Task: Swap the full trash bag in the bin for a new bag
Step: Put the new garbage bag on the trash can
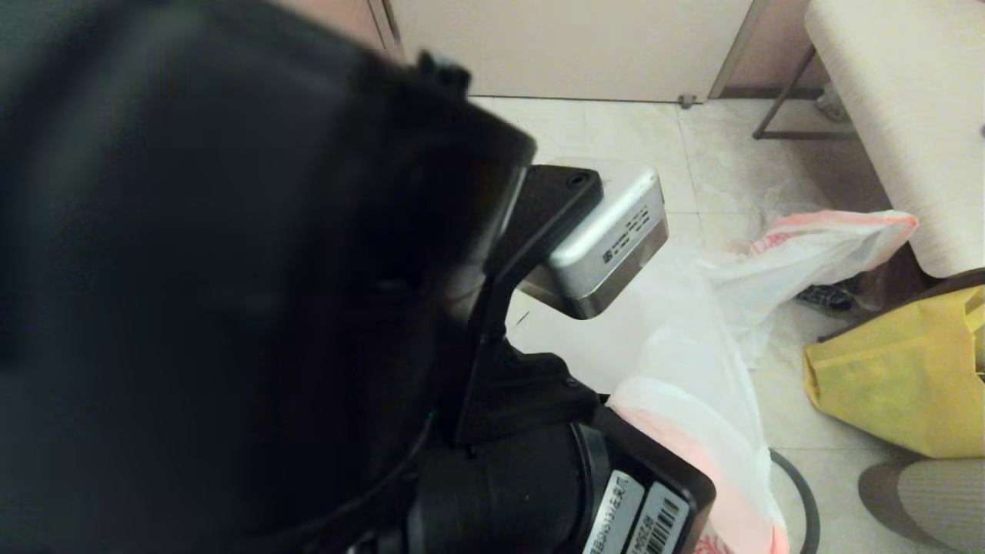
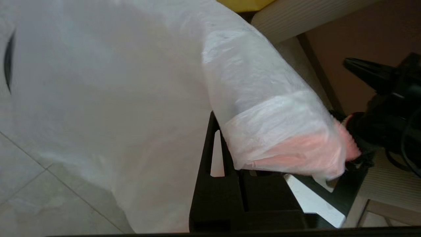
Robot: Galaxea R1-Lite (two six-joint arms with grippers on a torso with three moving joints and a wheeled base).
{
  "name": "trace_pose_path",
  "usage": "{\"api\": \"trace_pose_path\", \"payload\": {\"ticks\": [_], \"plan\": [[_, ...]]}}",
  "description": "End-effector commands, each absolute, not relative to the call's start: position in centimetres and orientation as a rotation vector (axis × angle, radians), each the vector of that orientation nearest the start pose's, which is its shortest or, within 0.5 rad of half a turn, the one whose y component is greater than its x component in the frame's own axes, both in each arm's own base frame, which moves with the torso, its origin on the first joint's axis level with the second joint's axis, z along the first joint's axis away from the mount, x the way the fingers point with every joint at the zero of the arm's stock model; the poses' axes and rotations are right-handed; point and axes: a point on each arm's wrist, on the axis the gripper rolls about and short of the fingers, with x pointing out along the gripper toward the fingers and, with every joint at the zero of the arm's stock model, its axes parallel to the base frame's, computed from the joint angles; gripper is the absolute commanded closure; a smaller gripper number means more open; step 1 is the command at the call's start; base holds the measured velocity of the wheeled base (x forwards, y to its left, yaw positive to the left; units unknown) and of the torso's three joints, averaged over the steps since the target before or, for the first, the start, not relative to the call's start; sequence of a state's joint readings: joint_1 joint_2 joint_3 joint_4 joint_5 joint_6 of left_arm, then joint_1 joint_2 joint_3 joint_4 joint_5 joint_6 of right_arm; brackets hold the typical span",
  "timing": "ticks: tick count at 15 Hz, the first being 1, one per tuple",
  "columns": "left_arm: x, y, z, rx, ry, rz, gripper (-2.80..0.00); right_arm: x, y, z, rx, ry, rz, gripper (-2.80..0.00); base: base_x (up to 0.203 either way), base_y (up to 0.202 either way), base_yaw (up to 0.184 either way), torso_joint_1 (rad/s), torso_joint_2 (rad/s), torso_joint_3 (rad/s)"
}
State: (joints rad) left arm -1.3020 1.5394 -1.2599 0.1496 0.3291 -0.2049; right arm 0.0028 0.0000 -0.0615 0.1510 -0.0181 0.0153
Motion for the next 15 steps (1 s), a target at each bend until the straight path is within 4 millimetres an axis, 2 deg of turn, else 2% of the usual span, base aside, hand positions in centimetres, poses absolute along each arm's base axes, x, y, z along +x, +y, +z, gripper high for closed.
{"api": "trace_pose_path", "payload": {"ticks": [1,4,5,7,10,13,15], "plan": [[9.2,-26.7,27.9,0.131,0.426,-0.917,0.0,-2.8,-0.1,7.7,0.014,0.092,-0.016,0.0,0.0,0.0,0.0,0.0,0.0,0.0],[9.1,-26.6,29.5,0.035,0.448,-1.005,0.0,-2.8,-0.1,7.7,0.014,0.092,-0.016,0.0,0.0,0.0,0.0,0.0,0.0,0.0],[9.2,-26.9,29.3,0.042,0.477,-1.03,0.0,-2.8,0.0,7.7,0.013,0.092,-0.015,0.0,0.0,0.0,0.0,0.0,0.0,0.0],[11.4,-27.7,27.4,0.06,0.539,-0.973,0.0,-2.8,0.0,7.7,0.013,0.092,-0.014,0.0,0.0,0.0,0.0,0.0,0.0,0.0],[14.0,-26.8,25.4,0.033,0.638,-0.948,0.0,-2.8,-0.1,7.7,0.007,0.091,-0.022,0.0,0.0,0.0,0.0,0.0,0.0,0.0],[16.0,-25.6,23.5,0.016,0.741,-0.983,0.0,-2.5,0.1,11.3,0.029,0.09,0.036,0.0,0.0,0.0,0.0,0.0,0.0,0.0],[16.5,-25.0,23.7,0.006,0.739,-0.958,0.0,-0.3,0.2,15.3,0.1,0.166,0.111,0.0,0.0,0.0,0.0,0.0,0.0,0.0]]}}
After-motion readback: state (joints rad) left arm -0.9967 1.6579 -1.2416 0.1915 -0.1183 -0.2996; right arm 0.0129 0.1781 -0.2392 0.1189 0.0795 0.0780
